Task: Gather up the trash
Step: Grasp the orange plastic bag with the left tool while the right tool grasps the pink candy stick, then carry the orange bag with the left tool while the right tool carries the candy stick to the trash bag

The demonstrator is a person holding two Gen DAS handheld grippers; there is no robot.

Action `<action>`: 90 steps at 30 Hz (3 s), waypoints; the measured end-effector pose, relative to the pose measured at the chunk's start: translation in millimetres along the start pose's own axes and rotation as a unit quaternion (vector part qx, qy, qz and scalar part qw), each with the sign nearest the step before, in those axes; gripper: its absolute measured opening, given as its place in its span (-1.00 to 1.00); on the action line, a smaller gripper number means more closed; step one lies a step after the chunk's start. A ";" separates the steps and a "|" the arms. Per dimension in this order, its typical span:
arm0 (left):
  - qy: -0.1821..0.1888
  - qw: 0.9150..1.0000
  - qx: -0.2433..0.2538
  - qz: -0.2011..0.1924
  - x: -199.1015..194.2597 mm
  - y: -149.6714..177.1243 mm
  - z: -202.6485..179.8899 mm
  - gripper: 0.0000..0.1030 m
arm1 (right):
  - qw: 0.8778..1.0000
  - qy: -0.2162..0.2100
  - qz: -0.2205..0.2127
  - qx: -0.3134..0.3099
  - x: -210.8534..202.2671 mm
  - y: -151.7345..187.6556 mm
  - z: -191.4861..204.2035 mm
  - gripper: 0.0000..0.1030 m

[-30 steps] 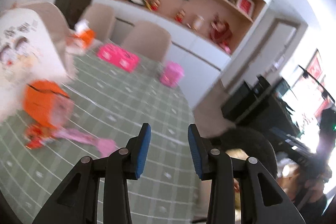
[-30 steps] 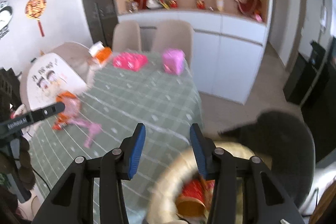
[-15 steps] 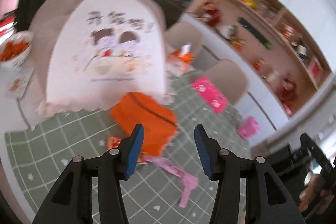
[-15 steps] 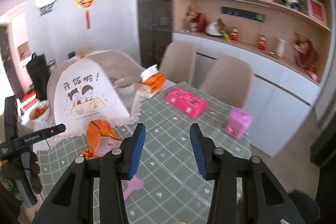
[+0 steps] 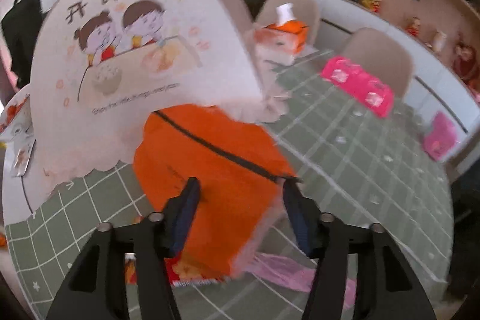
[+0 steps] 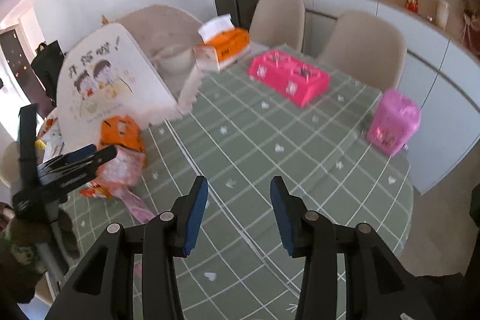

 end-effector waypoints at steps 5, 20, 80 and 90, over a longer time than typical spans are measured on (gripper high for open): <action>0.024 0.997 -0.064 0.039 11.3 2.6 24.2 -0.70 | 1.000 -0.020 0.024 0.001 17.8 9.7 0.4 -0.21; 0.028 0.981 -0.189 -0.038 -133.9 -0.6 152.1 -0.77 | 0.963 -0.220 0.032 -0.149 75.4 25.1 162.5 -0.19; 0.334 0.935 0.072 -0.096 -354.0 54.8 -95.6 -0.77 | 0.979 0.066 -0.193 0.025 -335.3 89.5 53.1 -0.70; 0.342 0.932 0.101 -0.070 -393.4 134.7 -195.8 -0.77 | 0.976 0.062 -0.202 0.060 -407.4 157.5 -37.1 -0.70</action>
Point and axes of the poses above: each gripper's, at about its wrist camera, not at the fingertips, and x roughly the way its jaws point, z to its left, y to its underside, the point moved 4 cm from there along x, roughly the way its jaws point, and after that the axes turned 8 degrees about -z, right-handed, at the moved point
